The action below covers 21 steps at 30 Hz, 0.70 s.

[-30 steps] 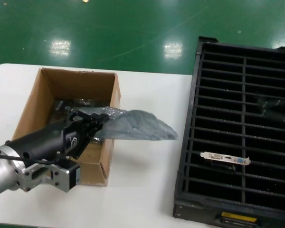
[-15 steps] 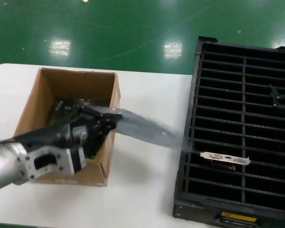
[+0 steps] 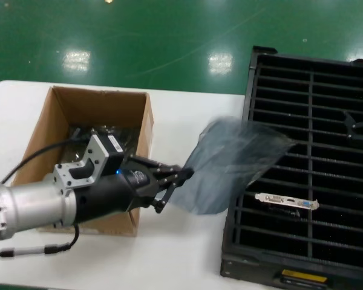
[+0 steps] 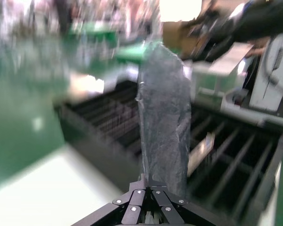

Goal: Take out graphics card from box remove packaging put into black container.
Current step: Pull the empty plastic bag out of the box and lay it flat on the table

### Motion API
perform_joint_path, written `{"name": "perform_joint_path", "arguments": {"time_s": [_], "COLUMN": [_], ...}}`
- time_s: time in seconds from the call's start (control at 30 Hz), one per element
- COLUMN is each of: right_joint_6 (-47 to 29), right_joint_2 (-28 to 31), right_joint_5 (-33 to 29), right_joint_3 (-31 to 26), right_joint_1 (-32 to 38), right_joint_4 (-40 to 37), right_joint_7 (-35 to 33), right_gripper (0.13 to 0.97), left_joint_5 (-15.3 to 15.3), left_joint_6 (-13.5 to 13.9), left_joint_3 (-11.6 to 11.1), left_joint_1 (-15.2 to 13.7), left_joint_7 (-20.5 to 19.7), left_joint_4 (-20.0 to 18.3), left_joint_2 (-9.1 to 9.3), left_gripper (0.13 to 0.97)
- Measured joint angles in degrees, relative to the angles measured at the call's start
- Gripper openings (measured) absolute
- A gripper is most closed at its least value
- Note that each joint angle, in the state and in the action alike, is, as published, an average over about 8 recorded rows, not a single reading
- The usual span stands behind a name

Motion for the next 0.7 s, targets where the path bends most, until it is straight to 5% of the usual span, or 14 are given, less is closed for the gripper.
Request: {"name": "perform_joint_path", "arguments": {"time_s": [0.17,0.37,0.53,0.7], "right_joint_6": [0.0,0.0,0.0,0.0], "right_joint_2": [0.0,0.0,0.0,0.0], "right_joint_5": [0.0,0.0,0.0,0.0], "right_joint_3": [0.0,0.0,0.0,0.0], "right_joint_1": [0.0,0.0,0.0,0.0], "right_joint_4": [0.0,0.0,0.0,0.0], "right_joint_7": [0.0,0.0,0.0,0.0], "right_gripper": [0.966,0.966,0.966,0.966], "left_joint_5": [13.6,26.1,29.8,29.4], "left_joint_6": [5.3,7.0,6.3,5.6], "left_joint_3": [-3.5,-5.6,-6.5,-7.4], "left_joint_1": [0.1,-1.2,-3.1,-4.5], "left_joint_7": [-13.7,-26.7,-30.8,-31.0], "left_joint_4": [4.6,7.7,9.9,10.6], "left_joint_2": [5.09,9.2,11.65,12.89], "left_gripper": [0.139,0.146,0.159,0.203]}}
